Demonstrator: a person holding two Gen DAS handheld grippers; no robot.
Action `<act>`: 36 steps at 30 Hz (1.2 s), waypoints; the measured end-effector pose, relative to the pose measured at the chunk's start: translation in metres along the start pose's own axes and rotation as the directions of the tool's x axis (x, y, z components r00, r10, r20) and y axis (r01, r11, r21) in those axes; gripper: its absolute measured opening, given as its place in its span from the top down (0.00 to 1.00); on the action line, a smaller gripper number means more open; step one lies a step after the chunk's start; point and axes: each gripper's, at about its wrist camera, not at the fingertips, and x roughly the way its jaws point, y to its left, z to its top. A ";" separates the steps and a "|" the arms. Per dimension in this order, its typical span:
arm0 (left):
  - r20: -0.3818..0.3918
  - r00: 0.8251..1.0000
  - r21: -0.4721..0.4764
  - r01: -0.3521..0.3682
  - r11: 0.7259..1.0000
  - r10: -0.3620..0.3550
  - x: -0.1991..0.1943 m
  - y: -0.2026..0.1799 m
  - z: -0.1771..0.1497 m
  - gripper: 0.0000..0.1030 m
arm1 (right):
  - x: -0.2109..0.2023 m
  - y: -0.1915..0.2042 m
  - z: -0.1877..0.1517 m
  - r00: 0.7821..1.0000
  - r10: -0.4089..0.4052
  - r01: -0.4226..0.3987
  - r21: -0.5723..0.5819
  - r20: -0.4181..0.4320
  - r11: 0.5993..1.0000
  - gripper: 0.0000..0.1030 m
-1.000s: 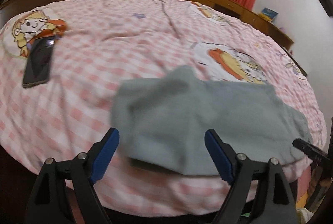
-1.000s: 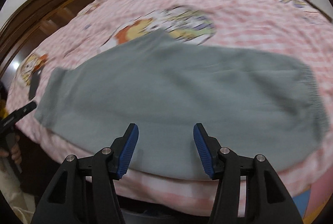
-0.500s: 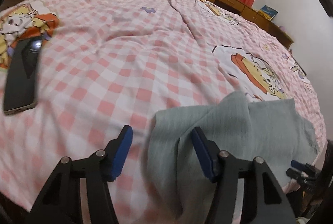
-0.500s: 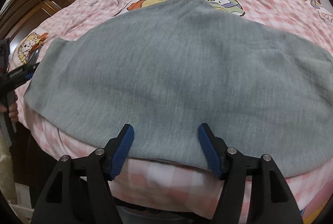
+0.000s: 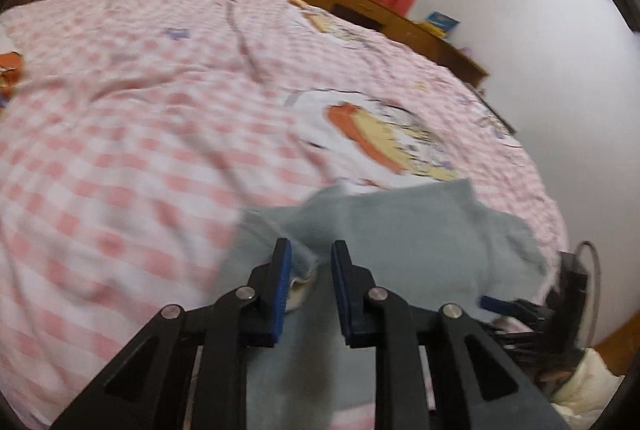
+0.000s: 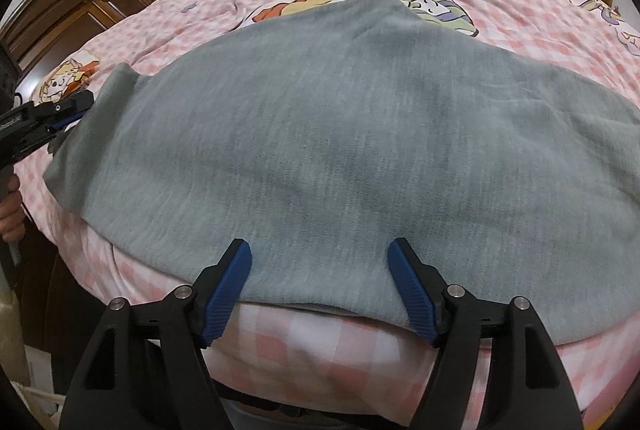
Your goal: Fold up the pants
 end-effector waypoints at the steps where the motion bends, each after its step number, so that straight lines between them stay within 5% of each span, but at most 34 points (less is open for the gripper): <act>1: -0.013 1.000 -0.010 0.025 1.000 -0.025 0.003 -0.005 -0.002 0.80 | 0.000 0.000 0.000 1.000 0.001 -0.001 0.000 0.003 1.000 0.28; 8: -0.059 0.998 -0.030 0.018 0.999 -0.020 0.017 -0.035 -0.032 0.74 | -0.002 -0.001 -0.002 1.000 0.017 -0.017 -0.006 0.015 1.000 0.29; 12: -0.026 0.996 -0.035 -0.082 0.996 0.082 -0.007 -0.026 -0.043 0.58 | -0.003 -0.002 -0.003 0.999 0.025 -0.025 -0.005 0.021 1.000 0.29; 16: 0.014 0.979 -0.046 -0.205 0.978 0.206 -0.039 -0.007 -0.050 0.57 | -0.003 -0.001 -0.004 0.999 0.022 -0.022 -0.009 0.029 1.000 0.28; 21: 0.015 0.963 -0.119 -0.266 0.957 0.269 -0.067 0.021 -0.071 0.57 | -0.002 0.001 -0.005 0.999 0.011 -0.011 -0.018 0.035 1.000 0.28; 27: -0.089 0.975 -0.240 -0.219 0.946 0.203 -0.048 0.039 -0.101 0.57 | -0.004 0.002 -0.005 0.999 0.002 -0.001 -0.024 0.032 1.000 0.28; 31: -0.078 0.975 -0.262 -0.221 0.940 0.207 -0.037 0.040 -0.104 0.56 | -0.004 0.001 -0.006 0.999 0.002 -0.001 -0.025 0.033 1.000 0.29; 34: 0.014 0.997 -0.354 -0.072 0.933 0.082 -0.033 0.053 -0.104 0.56 | -0.004 0.001 -0.006 1.000 0.000 0.000 -0.027 0.031 1.000 0.28; 36: 0.078 0.997 -0.431 0.015 0.902 0.021 -0.032 0.062 -0.103 0.55 | -0.004 0.001 -0.005 1.000 0.000 0.000 -0.029 0.031 1.000 0.28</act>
